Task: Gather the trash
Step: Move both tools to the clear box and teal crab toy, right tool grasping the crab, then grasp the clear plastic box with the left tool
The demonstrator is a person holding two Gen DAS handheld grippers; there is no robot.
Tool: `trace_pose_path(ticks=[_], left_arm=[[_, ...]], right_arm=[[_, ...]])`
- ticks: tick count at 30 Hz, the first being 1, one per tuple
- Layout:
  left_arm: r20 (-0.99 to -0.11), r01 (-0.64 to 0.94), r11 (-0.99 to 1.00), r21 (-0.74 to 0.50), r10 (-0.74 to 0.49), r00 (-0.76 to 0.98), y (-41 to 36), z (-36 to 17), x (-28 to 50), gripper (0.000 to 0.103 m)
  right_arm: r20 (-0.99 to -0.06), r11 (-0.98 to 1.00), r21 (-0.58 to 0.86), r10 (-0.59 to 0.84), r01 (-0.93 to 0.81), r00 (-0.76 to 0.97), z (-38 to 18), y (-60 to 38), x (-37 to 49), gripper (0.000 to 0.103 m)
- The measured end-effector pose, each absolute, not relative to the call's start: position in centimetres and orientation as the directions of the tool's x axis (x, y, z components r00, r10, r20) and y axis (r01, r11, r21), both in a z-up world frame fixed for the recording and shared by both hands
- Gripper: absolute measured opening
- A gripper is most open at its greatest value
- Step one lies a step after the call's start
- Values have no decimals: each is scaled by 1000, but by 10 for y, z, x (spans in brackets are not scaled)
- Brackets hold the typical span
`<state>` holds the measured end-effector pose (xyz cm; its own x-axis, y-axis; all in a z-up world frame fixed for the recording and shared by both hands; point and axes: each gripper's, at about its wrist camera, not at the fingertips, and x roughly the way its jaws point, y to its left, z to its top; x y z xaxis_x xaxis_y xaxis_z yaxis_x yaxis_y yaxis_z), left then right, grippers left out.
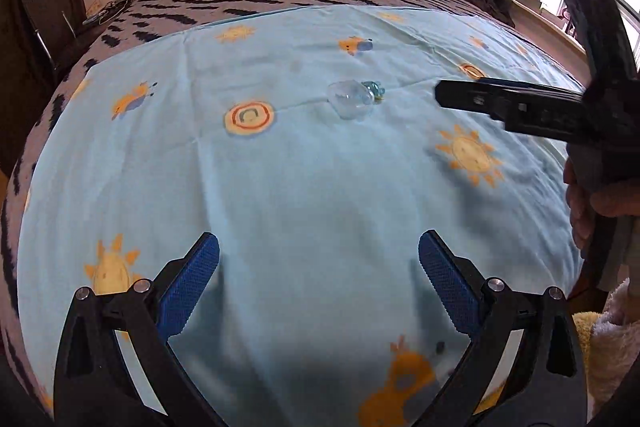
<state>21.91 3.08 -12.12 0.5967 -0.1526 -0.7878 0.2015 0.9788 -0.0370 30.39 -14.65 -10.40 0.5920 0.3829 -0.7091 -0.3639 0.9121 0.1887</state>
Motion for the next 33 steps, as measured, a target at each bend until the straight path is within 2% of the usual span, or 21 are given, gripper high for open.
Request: trace_pose_path(ticks=[3,6,12,18,19,20,31,33], left_arm=[[-787,211,977,-36,-158,597,29,-122,232,95],[-786,219,975,-36,-163,596,27,-123,242,95],[-790,228,973,-45,-174,587,26,-129,256,95],[-794,229,972,-47,-175,582,26,-133,266,95],[-795,228,973,-47,-174,581,26,-134,268,95],[-796,227,973,-47,-173,580,26,-134,270,95],[-797,249,966,-66,-201,570,10,-136,313,94],[-796,262,963,-56,-202,571,4,-137,322,89]], right_arm=[[-723,909,194,387,-369,572,-112,-138,323,54],[-725,894,220,417,-390,548,-118,-130,337,46],[-742,877,225,437,-424,509,-127,-111,353,38],[-760,861,237,452,-450,466,-136,-97,366,37],[-761,860,239,455,-452,463,-136,-96,368,35],[-763,860,238,454,-451,461,-137,-95,370,25],[-723,880,202,430,-429,541,-114,-122,369,24],[-719,883,202,427,-424,548,-112,-128,369,24]])
